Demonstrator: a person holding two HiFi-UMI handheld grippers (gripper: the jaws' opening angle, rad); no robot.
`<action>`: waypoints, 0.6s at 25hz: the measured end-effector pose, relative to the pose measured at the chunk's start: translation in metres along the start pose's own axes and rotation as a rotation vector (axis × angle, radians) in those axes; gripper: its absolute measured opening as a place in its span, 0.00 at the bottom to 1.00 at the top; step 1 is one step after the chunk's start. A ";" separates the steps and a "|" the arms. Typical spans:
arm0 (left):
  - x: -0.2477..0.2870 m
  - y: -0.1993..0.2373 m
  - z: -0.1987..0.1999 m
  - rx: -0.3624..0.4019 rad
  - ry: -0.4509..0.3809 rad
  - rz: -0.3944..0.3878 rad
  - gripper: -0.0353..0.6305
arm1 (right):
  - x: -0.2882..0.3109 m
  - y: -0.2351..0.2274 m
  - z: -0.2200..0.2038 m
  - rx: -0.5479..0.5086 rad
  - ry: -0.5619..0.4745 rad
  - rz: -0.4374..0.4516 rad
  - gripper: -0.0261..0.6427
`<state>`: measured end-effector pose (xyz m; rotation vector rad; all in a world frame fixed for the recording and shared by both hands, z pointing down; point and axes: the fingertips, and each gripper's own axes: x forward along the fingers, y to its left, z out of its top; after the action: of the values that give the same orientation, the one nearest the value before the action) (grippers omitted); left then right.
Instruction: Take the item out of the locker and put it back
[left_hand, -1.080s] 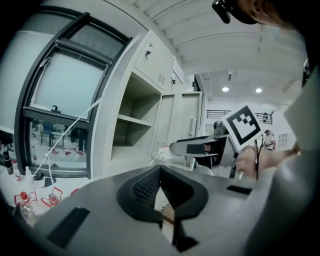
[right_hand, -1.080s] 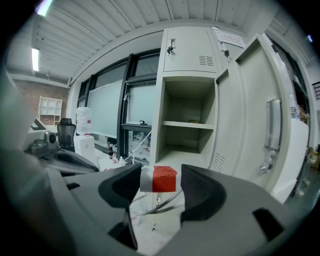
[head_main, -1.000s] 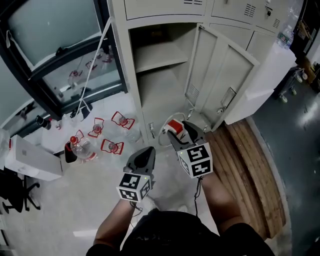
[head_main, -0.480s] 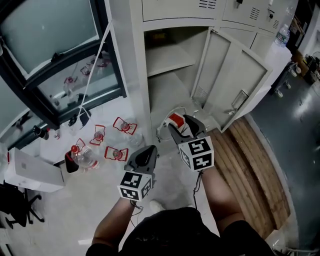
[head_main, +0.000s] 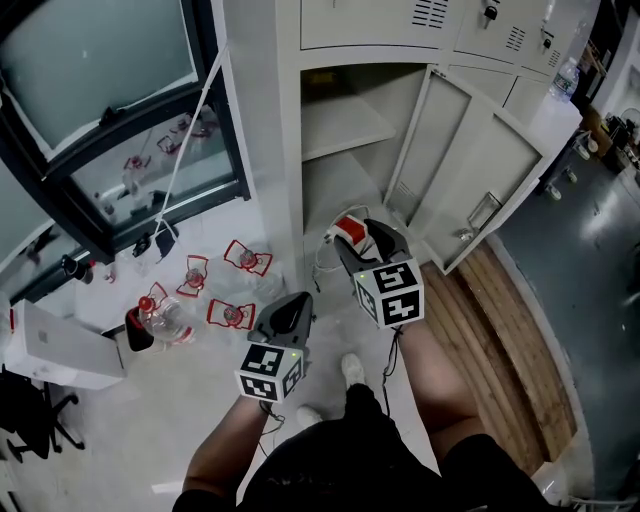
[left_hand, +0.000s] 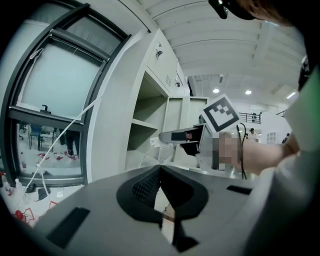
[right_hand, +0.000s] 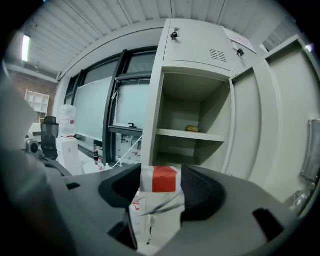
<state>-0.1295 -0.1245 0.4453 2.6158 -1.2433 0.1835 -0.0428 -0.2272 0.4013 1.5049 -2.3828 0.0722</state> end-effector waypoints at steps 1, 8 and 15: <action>0.003 0.001 0.001 0.000 0.000 0.002 0.06 | 0.004 -0.003 0.001 0.000 0.000 0.002 0.41; 0.033 0.014 0.009 0.001 -0.002 0.034 0.06 | 0.045 -0.025 0.007 -0.005 0.003 0.035 0.41; 0.074 0.030 0.020 -0.003 0.000 0.075 0.06 | 0.103 -0.053 0.009 -0.004 0.012 0.083 0.41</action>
<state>-0.1060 -0.2041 0.4465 2.5683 -1.3413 0.1953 -0.0390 -0.3421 0.4160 1.3998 -2.4344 0.0949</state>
